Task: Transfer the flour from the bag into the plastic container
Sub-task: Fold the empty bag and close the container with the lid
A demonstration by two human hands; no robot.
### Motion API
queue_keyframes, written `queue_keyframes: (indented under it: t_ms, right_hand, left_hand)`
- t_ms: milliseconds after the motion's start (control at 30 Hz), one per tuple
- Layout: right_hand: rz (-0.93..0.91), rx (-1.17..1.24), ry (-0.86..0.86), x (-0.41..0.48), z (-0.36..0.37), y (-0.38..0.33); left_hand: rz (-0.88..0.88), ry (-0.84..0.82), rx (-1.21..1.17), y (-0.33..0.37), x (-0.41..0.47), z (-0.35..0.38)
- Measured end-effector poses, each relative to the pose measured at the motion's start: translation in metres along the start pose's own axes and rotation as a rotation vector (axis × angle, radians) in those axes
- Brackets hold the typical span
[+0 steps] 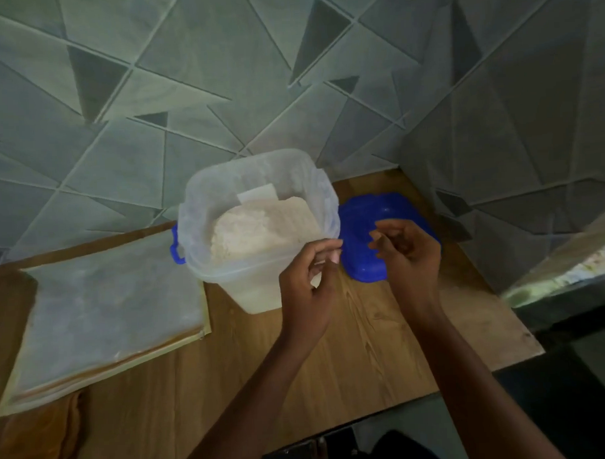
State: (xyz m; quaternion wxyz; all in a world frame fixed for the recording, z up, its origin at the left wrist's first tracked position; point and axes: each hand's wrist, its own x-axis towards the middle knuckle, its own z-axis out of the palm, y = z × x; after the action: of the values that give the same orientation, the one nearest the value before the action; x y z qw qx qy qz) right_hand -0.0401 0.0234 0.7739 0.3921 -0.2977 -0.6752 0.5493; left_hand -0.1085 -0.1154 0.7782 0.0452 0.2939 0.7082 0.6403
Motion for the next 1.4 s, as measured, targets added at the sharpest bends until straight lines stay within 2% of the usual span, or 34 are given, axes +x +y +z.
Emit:
queue_keyframes:
  t_ms: [133, 233, 467, 600, 667, 767, 933, 1100, 1233, 1400]
  right_hand:
    - [0.033, -0.092, 0.009, 0.024, -0.020, 0.029]
    - [0.095, -0.134, -0.014, 0.045, -0.035, 0.056]
    - [0.226, -0.399, -0.132, 0.099, -0.074, 0.132]
    - [0.386, -0.689, -0.301, 0.133, -0.093, 0.185]
    - [0.429, -0.741, -0.379, 0.145, -0.092, 0.199]
    - [0.396, -0.690, -0.403, 0.152, -0.084, 0.198]
    - [0.426, -0.627, -0.268, 0.162, -0.084, 0.192]
    - [0.509, -0.493, -0.238, 0.159, -0.088, 0.201]
    - [0.566, -0.331, -0.148, 0.160, -0.095, 0.191]
    - [0.540, -0.089, -0.056, 0.162, -0.102, 0.178]
  left_hand:
    - [-0.006, -0.086, 0.048, -0.017, 0.005, 0.025]
    - [-0.087, -0.126, 0.098, -0.037, 0.006, 0.047]
    - [-0.473, -0.108, 0.267, -0.098, 0.022, 0.102]
    - [-0.625, -0.066, 0.344, -0.124, 0.041, 0.128]
    - [-0.702, 0.011, 0.312, -0.136, 0.044, 0.141]
    - [-0.809, 0.236, 0.100, -0.132, 0.051, 0.155]
    - [-0.936, 0.471, -0.141, -0.132, 0.062, 0.162]
    - [-0.926, 0.390, -0.129, -0.122, 0.067, 0.167]
    - [-0.841, 0.321, -0.092, -0.112, 0.073, 0.168]
    - [-0.672, 0.235, -0.050, -0.085, 0.080, 0.162]
